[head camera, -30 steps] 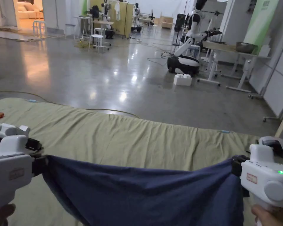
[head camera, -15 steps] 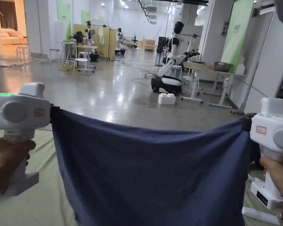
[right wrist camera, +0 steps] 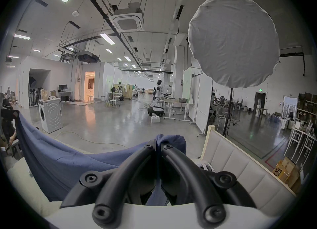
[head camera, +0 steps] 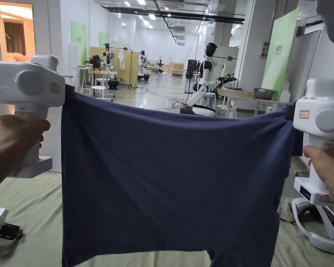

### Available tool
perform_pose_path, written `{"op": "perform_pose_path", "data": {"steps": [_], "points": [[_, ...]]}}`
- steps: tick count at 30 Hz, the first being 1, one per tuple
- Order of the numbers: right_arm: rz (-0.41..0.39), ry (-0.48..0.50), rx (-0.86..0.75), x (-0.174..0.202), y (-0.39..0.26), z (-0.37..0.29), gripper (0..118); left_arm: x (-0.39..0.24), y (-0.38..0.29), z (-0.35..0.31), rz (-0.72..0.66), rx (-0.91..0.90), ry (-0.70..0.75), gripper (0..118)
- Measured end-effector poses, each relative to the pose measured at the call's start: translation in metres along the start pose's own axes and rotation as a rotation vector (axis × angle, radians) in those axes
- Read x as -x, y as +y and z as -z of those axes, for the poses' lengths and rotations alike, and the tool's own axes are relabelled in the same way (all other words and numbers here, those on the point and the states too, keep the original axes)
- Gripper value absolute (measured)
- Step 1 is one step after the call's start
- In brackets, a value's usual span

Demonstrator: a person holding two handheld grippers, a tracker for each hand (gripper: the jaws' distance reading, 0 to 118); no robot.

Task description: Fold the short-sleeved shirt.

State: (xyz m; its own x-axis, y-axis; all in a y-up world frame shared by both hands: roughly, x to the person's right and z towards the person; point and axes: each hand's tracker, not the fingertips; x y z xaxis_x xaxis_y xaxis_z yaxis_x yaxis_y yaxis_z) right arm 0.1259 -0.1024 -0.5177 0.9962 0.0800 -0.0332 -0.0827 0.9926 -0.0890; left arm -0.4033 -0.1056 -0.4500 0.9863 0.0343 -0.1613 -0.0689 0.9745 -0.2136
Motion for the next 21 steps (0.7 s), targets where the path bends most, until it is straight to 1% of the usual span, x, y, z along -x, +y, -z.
{"op": "perform_pose_path", "data": {"steps": [3, 5, 7, 9, 14, 18, 21], "points": [[-0.020, 0.001, -0.019, 0.005, -0.006, 0.002, 5, 0.001, -0.005, 0.006, 0.010, -0.006, 0.009, 6], [-0.018, 0.016, -0.014, 0.008, -0.017, 0.000, 5, 0.003, -0.019, 0.010, 0.008, 0.003, 0.009, 6], [0.011, 0.047, 0.022, 0.008, -0.035, 0.001, 5, 0.005, -0.040, 0.012, 0.004, 0.026, 0.005, 6], [0.017, 0.052, 0.041, 0.010, -0.057, -0.003, 5, 0.007, -0.066, 0.014, 0.004, 0.060, -0.004, 6], [-0.007, 0.066, 0.103, 0.015, -0.121, -0.024, 5, 0.015, -0.149, 0.002, -0.025, 0.144, -0.025, 6], [-0.013, 0.070, 0.135, 0.013, -0.167, -0.053, 5, 0.024, -0.210, -0.023, -0.104, 0.191, -0.039, 6], [-0.003, 0.076, 0.152, 0.009, -0.196, -0.085, 5, 0.030, -0.242, -0.049, -0.126, 0.211, -0.045, 6]]}}
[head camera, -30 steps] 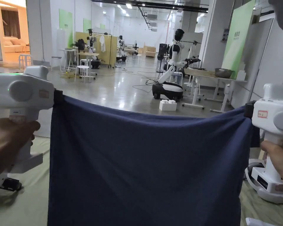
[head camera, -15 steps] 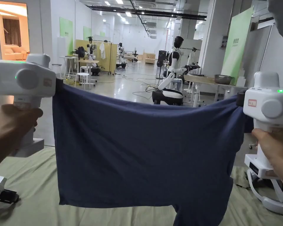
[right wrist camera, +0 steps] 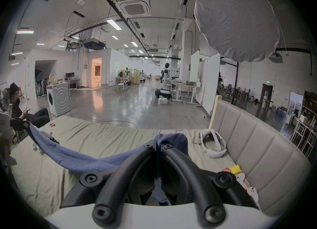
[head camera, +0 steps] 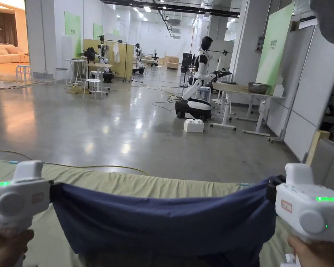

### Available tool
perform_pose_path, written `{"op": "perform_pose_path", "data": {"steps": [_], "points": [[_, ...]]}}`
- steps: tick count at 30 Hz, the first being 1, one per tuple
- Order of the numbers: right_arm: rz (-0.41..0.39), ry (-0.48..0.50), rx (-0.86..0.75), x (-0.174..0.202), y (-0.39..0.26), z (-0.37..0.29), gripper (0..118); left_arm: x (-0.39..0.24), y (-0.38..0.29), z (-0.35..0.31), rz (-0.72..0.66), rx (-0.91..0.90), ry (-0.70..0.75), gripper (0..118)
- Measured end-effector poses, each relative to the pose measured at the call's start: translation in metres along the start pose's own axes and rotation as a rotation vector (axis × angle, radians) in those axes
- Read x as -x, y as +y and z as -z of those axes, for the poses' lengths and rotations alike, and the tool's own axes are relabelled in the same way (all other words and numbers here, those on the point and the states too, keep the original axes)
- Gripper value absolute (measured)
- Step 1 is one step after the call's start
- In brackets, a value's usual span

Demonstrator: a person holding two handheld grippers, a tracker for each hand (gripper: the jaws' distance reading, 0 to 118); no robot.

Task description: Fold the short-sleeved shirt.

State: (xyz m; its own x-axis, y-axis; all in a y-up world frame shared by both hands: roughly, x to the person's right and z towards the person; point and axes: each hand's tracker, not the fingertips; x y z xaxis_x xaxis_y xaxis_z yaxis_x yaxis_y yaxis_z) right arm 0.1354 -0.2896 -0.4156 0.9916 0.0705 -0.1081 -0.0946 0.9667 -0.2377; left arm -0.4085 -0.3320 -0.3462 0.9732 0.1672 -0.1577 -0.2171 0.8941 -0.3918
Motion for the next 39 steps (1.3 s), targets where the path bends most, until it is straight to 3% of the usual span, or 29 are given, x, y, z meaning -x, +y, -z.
{"op": "perform_pose_path", "data": {"steps": [12, 21, 27, 31, 39], "points": [[-0.024, 0.004, 0.038, -0.008, -0.083, -0.125, 5, 0.018, -0.096, -0.115, 0.016, 0.029, -0.018, 6], [-0.090, -0.018, 0.199, -0.002, -0.162, -0.189, 5, 0.031, -0.166, -0.158, 0.028, 0.135, -0.009, 6], [-0.070, -0.006, 0.383, 0.000, -0.232, -0.202, 5, 0.040, -0.223, -0.154, 0.039, 0.312, 0.010, 6], [-0.113, -0.014, 0.501, 0.003, -0.271, -0.201, 6, 0.045, -0.252, -0.147, 0.055, 0.402, 0.026, 6], [-0.106, -0.017, 0.665, 0.004, -0.302, -0.190, 6, 0.039, -0.268, -0.141, 0.086, 0.503, 0.026, 6]]}}
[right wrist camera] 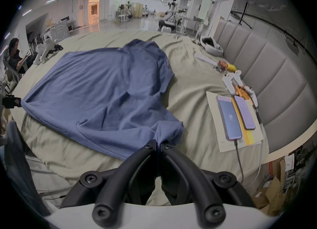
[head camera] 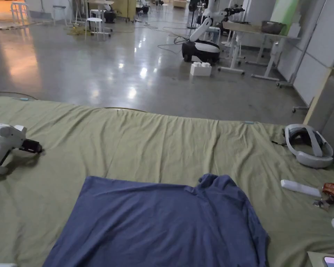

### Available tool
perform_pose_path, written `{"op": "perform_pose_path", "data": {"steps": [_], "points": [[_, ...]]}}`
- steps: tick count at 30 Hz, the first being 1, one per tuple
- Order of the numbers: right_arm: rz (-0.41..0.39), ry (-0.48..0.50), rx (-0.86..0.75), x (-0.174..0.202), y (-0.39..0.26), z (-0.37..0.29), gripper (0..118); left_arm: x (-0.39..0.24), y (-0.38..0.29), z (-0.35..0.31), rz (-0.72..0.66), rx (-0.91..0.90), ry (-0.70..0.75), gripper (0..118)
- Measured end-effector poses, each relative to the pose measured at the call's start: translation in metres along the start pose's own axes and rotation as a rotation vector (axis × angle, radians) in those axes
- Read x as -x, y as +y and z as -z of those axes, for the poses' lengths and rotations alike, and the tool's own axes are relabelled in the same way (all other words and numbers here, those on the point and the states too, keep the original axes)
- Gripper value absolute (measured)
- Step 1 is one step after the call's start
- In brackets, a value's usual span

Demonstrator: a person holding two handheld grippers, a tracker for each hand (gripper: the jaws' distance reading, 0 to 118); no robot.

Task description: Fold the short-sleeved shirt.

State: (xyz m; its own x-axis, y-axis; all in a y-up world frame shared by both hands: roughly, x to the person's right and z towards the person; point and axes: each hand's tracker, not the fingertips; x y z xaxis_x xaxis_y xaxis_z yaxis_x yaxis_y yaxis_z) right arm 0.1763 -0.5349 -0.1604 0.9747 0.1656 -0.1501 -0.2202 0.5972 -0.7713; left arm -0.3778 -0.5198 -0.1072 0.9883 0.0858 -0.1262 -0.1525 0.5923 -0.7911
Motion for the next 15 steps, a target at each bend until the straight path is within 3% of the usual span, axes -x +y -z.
{"op": "perform_pose_path", "data": {"steps": [2, 4, 9, 11, 15], "points": [[0.006, 0.003, 0.004, -0.001, -0.001, 0.003, 6, -0.002, 0.002, -0.001, 0.007, 0.006, 0.003, 7], [0.013, -0.001, 0.004, 0.000, 0.002, 0.001, 21, -0.004, 0.005, -0.003, 0.017, 0.010, 0.013, 9], [0.018, -0.018, -0.067, -0.005, 0.020, -0.017, 49, -0.004, 0.016, -0.015, 0.034, 0.004, 0.047, 36], [0.027, -0.004, -0.135, -0.008, 0.032, -0.026, 50, -0.005, 0.025, -0.023, 0.024, -0.028, 0.034, 48], [0.022, -0.010, -0.275, -0.004, 0.056, -0.042, 52, -0.012, 0.048, -0.038, 0.005, -0.149, -0.008, 49]]}}
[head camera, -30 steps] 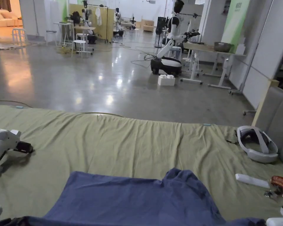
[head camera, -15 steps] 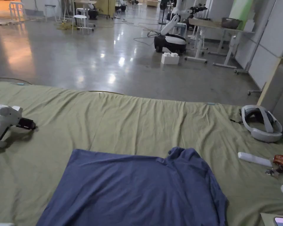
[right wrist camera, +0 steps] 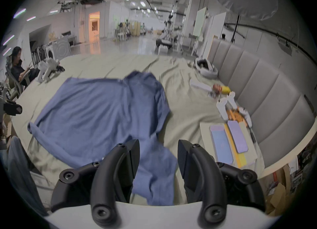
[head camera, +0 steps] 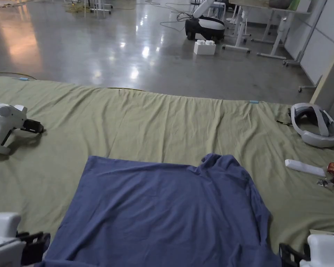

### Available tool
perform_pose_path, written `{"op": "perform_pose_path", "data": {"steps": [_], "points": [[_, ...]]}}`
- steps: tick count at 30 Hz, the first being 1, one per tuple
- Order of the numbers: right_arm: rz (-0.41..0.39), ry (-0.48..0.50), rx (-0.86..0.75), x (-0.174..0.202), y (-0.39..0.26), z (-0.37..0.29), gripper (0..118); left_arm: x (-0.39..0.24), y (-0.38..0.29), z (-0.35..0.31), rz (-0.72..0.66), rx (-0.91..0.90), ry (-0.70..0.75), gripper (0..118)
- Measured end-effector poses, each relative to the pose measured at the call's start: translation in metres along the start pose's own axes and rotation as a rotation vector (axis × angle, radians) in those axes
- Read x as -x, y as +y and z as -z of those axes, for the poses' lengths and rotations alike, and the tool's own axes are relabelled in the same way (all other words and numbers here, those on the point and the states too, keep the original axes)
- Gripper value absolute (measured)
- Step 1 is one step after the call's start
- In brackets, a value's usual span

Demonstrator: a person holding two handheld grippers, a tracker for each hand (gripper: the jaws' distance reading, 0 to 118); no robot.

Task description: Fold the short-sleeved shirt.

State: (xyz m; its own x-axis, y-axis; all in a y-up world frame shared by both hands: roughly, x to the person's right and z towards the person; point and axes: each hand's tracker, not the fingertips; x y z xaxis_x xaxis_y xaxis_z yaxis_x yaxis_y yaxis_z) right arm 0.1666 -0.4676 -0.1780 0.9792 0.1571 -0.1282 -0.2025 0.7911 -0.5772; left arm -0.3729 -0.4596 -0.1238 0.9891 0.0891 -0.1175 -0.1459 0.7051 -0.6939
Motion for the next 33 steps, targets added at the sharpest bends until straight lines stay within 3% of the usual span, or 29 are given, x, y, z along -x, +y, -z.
{"op": "perform_pose_path", "data": {"steps": [14, 16, 18, 21, 23, 28, 33], "points": [[0.107, 0.011, -0.470, 0.077, 0.073, -0.006, 50, -0.074, 0.056, 0.003, 0.039, -0.413, 0.002, 47], [0.106, 0.005, -0.492, 0.085, 0.077, -0.004, 37, -0.082, 0.057, 0.002, 0.064, -0.451, 0.016, 35], [0.120, -0.006, -0.513, 0.090, 0.080, -0.004, 13, -0.086, 0.056, 0.002, 0.085, -0.476, 0.021, 26], [0.147, 0.019, -0.526, 0.092, 0.082, -0.003, 7, -0.091, 0.054, -0.002, 0.093, -0.498, 0.035, 6], [0.148, -0.002, -0.527, 0.094, 0.083, -0.002, 5, -0.091, 0.053, -0.005, 0.085, -0.507, 0.031, 2], [0.153, 0.010, -0.521, 0.092, 0.082, -0.001, 4, -0.082, 0.050, -0.008, 0.087, -0.480, 0.015, 2], [0.179, 0.029, -0.483, 0.083, 0.072, 0.004, 4, -0.048, 0.035, 0.012, 0.068, -0.263, -0.009, 2]]}}
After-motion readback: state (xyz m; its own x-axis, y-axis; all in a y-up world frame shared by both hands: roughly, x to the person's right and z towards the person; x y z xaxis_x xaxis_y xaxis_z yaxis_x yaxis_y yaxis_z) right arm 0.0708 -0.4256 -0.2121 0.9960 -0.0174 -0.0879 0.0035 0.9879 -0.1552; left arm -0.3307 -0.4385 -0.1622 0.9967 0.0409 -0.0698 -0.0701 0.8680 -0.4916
